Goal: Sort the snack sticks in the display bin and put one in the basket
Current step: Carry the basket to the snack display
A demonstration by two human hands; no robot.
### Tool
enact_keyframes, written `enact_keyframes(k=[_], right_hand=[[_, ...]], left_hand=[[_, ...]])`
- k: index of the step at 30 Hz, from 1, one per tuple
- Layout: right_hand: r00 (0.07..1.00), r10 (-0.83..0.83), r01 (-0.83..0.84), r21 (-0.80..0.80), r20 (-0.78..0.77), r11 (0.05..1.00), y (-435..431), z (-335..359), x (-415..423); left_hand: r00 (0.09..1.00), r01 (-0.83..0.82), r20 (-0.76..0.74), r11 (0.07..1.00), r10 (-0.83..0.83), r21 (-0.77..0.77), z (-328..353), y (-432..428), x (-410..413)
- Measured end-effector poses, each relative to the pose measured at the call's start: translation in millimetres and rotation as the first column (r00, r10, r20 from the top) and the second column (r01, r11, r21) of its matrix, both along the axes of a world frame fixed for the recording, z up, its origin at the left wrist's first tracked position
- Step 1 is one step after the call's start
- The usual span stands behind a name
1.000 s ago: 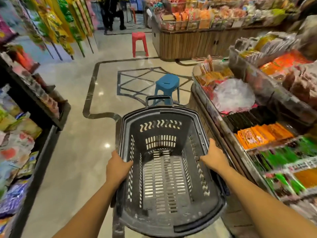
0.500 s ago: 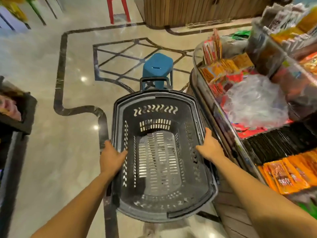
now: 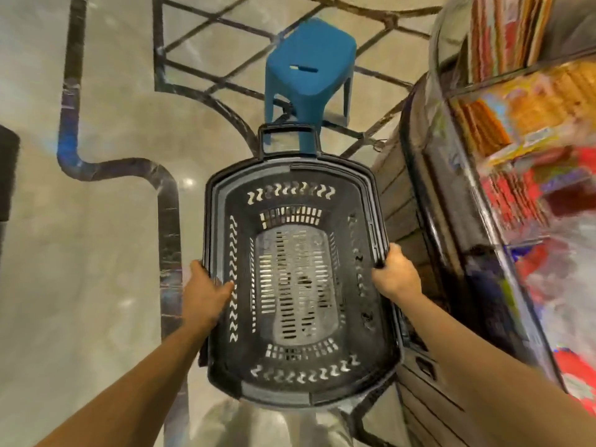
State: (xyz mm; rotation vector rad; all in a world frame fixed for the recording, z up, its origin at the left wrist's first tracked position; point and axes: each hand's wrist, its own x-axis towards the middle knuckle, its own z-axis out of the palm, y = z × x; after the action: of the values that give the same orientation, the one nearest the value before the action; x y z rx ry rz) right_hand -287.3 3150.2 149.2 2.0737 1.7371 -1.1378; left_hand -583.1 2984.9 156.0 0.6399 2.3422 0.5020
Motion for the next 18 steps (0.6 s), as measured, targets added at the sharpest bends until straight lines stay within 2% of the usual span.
enact_keyframes(k=[4, 8, 15, 18], right_hand=[[1.0, -0.001, 0.0, -0.037, -0.018, 0.999, 35, -66, -2], [0.99, -0.071, 0.063, -0.065, -0.124, 0.996, 60, -121, -5], [0.996, -0.001, 0.004, -0.036, 0.091, 0.999, 78, -182, -4], [0.993, 0.017, -0.01, -0.057, 0.118, 0.998, 78, -193, -3]], left_hand=[[0.998, -0.011, 0.06, 0.999, 0.014, -0.043, -69, 27, 0], [0.997, 0.01, 0.075, 0.997, -0.005, -0.076, -127, 51, 1], [0.996, 0.013, 0.087, 0.991, -0.001, -0.136, -183, 75, 4], [0.995, 0.012, 0.096, 0.987, 0.003, -0.161, -190, 78, 5]])
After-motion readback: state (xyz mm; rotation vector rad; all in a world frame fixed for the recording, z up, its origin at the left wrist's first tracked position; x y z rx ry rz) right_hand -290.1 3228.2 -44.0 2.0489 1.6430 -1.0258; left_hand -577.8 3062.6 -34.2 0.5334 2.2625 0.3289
